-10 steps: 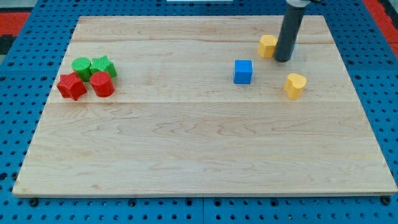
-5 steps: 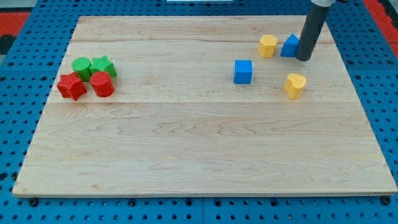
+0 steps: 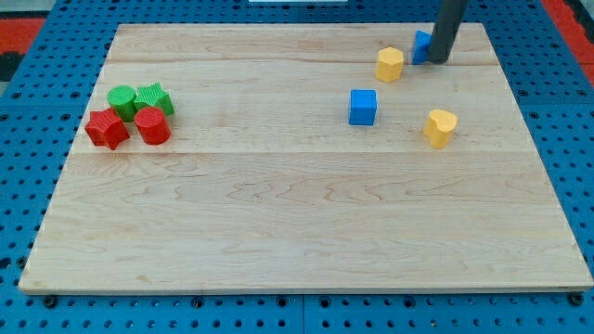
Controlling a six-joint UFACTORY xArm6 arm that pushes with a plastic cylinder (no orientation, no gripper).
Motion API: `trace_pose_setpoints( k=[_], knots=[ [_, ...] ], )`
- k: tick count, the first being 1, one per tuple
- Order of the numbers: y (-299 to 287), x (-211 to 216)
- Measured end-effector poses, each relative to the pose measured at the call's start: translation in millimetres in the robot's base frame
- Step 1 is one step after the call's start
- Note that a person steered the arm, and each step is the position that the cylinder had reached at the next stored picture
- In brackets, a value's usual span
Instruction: Move the hexagon and triangle at the top right of the board
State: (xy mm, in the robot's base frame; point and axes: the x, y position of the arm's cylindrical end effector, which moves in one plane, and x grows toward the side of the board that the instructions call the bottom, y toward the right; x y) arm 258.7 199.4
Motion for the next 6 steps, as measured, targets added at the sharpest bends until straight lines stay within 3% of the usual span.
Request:
trace_pose_setpoints(
  k=[1, 2, 3, 5, 6],
  knots=[
    [-10, -11],
    [-23, 53],
    [-79, 73],
    [-80, 12],
    [-74, 62]
  ],
)
